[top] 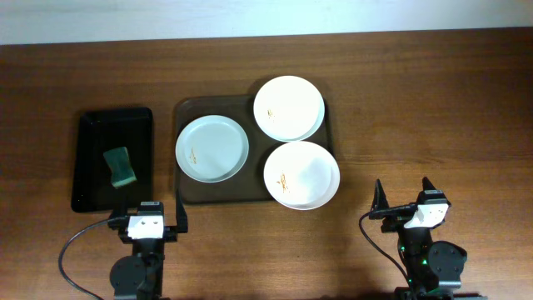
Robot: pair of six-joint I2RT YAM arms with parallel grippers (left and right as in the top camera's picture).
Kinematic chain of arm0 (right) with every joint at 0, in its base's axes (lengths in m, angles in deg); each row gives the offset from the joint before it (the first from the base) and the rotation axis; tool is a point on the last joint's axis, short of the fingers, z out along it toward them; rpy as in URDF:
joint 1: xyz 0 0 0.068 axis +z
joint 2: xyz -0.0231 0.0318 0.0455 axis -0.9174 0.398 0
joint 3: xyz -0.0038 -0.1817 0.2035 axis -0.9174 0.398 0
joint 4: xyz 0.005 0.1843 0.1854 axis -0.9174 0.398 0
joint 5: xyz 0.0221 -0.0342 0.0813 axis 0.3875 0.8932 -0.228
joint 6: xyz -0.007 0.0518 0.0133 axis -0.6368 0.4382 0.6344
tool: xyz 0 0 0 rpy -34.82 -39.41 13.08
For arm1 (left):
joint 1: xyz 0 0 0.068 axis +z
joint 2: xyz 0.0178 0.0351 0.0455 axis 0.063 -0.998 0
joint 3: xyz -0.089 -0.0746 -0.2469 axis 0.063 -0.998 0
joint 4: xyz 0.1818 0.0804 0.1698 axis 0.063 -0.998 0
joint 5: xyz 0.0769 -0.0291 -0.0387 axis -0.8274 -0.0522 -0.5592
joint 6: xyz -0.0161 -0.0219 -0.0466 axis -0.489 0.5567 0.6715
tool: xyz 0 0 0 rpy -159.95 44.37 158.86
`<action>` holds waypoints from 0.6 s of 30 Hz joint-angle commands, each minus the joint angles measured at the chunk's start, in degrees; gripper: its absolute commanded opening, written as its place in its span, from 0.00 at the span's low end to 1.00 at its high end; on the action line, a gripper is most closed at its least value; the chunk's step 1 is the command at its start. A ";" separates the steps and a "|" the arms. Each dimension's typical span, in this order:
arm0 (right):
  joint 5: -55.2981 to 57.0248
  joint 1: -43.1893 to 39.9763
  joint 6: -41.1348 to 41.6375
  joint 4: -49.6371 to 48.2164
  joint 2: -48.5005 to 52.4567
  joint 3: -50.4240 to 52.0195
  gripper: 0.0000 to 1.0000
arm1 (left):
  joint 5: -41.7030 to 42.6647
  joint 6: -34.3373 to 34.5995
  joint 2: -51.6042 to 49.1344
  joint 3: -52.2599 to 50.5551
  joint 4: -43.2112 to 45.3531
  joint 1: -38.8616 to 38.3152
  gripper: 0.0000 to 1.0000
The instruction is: Clean dirty plates on tray and stack at the side
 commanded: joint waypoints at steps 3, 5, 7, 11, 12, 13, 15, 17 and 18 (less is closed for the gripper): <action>0.24 0.55 -0.20 0.26 -0.33 0.31 0.98 | 0.83 -1.14 0.48 -0.35 0.00 -0.28 0.99; 0.24 0.55 -0.20 0.26 -0.33 0.31 0.98 | 0.83 -1.14 0.48 -0.35 0.00 -0.26 0.99; 0.22 0.57 -0.20 0.26 -0.33 0.31 0.98 | 0.83 -1.14 0.48 -0.35 0.00 -0.28 0.99; 0.02 0.57 -0.20 0.26 -0.31 0.31 0.98 | 0.83 -1.07 0.48 -0.35 0.26 -0.28 0.99; -0.02 0.57 -0.20 0.22 -0.33 0.31 0.98 | 0.85 -0.15 0.48 -0.35 0.70 -0.26 0.99; -0.24 0.57 -0.17 0.11 -0.33 0.31 0.98 | 0.83 0.61 0.48 -0.35 1.22 -0.26 0.99; -1.66 0.55 -0.17 -0.20 -0.33 -0.07 0.98 | 0.83 1.01 0.48 -0.07 1.64 -0.26 0.99; -3.91 0.57 -0.17 -0.15 -0.31 -1.77 0.98 | 0.83 1.22 0.48 0.83 1.55 -0.26 0.99; -4.42 0.57 -0.17 -0.15 -0.31 -2.82 0.98 | 0.81 1.27 0.48 1.46 1.55 -0.26 0.99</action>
